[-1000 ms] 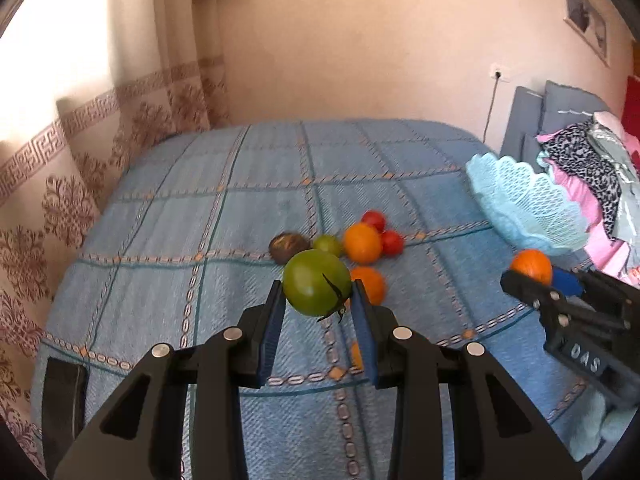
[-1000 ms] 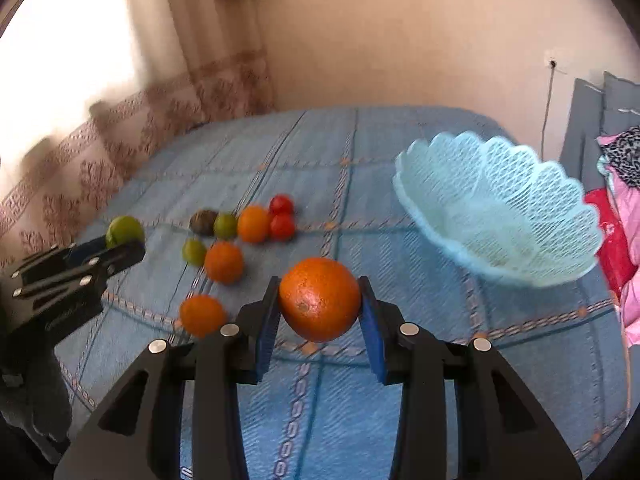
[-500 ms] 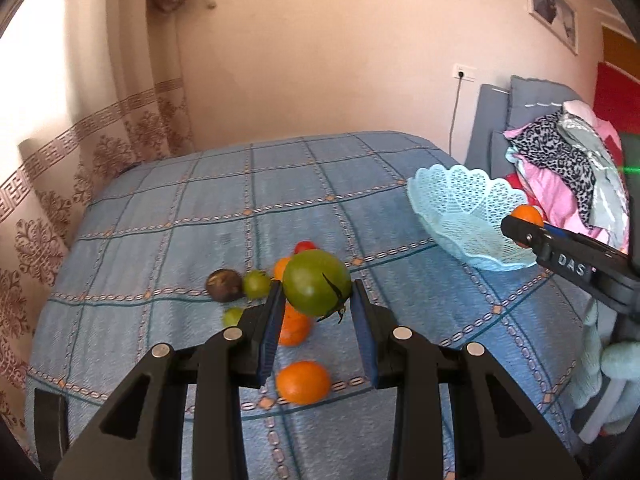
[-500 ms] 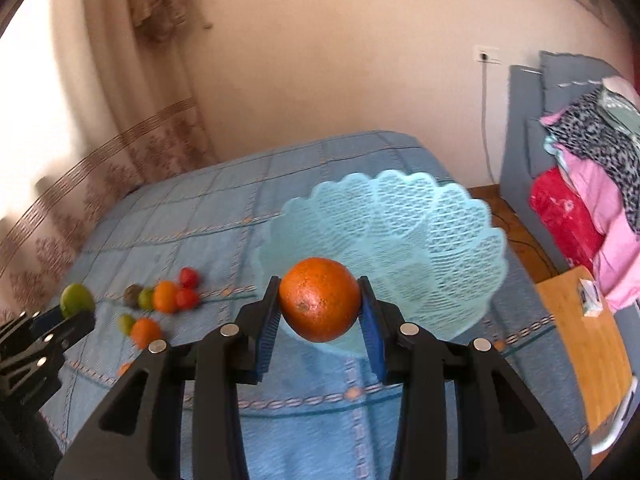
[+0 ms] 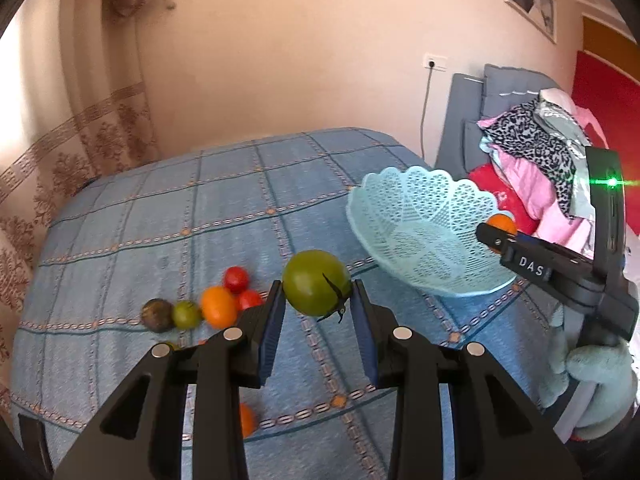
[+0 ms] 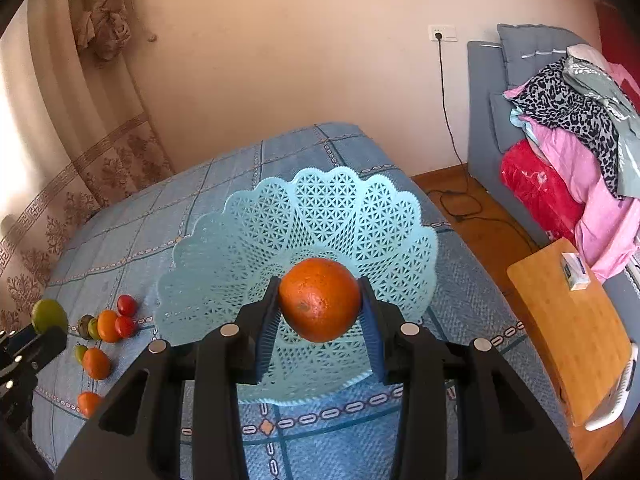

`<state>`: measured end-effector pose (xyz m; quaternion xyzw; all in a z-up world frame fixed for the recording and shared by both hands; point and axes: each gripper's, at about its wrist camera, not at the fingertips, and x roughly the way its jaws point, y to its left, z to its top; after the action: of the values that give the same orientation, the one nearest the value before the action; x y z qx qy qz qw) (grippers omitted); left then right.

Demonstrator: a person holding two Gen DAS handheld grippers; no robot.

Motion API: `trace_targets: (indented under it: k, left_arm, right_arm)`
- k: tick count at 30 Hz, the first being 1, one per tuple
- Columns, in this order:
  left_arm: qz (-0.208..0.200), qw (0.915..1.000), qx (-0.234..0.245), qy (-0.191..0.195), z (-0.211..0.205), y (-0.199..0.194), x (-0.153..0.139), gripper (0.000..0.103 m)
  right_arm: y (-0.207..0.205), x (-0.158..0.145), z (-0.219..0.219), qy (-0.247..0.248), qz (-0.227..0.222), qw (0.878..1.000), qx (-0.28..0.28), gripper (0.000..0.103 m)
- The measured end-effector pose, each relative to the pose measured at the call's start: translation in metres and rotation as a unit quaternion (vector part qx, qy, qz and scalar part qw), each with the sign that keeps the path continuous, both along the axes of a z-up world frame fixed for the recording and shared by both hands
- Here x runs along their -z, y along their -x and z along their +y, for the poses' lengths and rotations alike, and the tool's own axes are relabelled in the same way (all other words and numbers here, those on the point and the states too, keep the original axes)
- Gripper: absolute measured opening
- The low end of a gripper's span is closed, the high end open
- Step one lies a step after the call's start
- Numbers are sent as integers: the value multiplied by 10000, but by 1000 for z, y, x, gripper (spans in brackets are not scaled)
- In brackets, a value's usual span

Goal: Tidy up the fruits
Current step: 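Carry both fruits over the blue basket and open both tools to drop them, then move both open tools back toward the remaining fruit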

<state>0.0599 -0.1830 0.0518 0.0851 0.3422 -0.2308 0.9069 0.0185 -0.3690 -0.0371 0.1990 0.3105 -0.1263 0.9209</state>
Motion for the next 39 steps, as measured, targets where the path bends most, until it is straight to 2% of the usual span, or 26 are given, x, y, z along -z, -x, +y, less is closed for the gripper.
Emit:
trace_targets:
  k: [1,3,12,27,28,30,32,39]
  left_arm:
    - [27,10000,54,7,-7,-2,0,34]
    - [39,9999,115,5,-13,-4,1,34]
    - [126,9989,444,87,-42,-15,6,34]
    - [341,9958,846,-86,-91,-26,22,35]
    - [362,9956,861,-77,-92,-27,22,37]
    - [307,9962,808,-36,-90,-27,21,67]
    - [203,9969,755,22,-86,-27,18,68]
    - [234,9985,487,126,-69,-34,11,71]
  right_arm:
    - [2,-2,-2,-57,-62,10000,13,56]
    - [6,-6,-3,26,-172,9998,123,63]
    - [17,-16,-9,-68,-341,9988,345,63]
    - [23,-18,-22,-260,-381,9970,617,63]
    - [23,-18,-22,-258,-381,9970,620,63]
    - [24,-17,-21,-266,-386,9969,634,63]
    - [24,-17,-23,-273,-385,9969,636,63]
    - [25,-18,-21,-288,-407,9968,618,63]
